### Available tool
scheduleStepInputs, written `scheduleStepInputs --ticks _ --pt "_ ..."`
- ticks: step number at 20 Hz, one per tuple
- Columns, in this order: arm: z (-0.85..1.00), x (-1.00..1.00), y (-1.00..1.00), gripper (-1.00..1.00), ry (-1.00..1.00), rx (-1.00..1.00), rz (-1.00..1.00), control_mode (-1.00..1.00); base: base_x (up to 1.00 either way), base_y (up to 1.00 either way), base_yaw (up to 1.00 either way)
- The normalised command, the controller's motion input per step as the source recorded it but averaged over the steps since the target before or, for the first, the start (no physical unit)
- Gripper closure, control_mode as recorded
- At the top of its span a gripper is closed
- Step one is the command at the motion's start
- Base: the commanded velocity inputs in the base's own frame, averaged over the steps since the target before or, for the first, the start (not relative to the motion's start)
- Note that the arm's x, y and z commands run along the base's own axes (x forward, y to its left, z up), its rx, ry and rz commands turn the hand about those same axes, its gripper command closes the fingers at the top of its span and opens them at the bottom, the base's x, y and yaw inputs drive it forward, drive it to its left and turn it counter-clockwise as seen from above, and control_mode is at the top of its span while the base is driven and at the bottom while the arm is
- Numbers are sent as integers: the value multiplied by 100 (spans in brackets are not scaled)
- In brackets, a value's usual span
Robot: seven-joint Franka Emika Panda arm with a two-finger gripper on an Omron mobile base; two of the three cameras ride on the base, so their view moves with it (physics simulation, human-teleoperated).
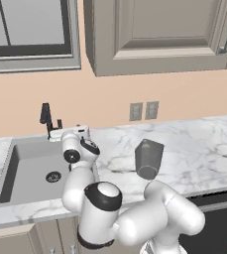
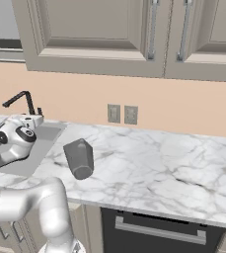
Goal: Turn on the sink faucet and place the jug under the water for a few seconds to fill it up.
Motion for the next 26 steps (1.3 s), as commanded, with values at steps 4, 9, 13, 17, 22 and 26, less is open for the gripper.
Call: scheduleStepInputs --ticks 4,9,13,17,22,26 --pt "0 3 0 -100 0 0 0 -100 0 0 0" --pt "0 16 0 -100 0 0 0 -100 0 0 0" --pt "0 34 0 -100 0 0 0 -100 0 0 0" --pt "0 22 0 -100 0 0 0 -100 0 0 0" --pt "-1 17 0 -100 0 0 0 -100 0 0 0" --pt "-4 23 0 -100 0 0 0 -100 0 0 0"
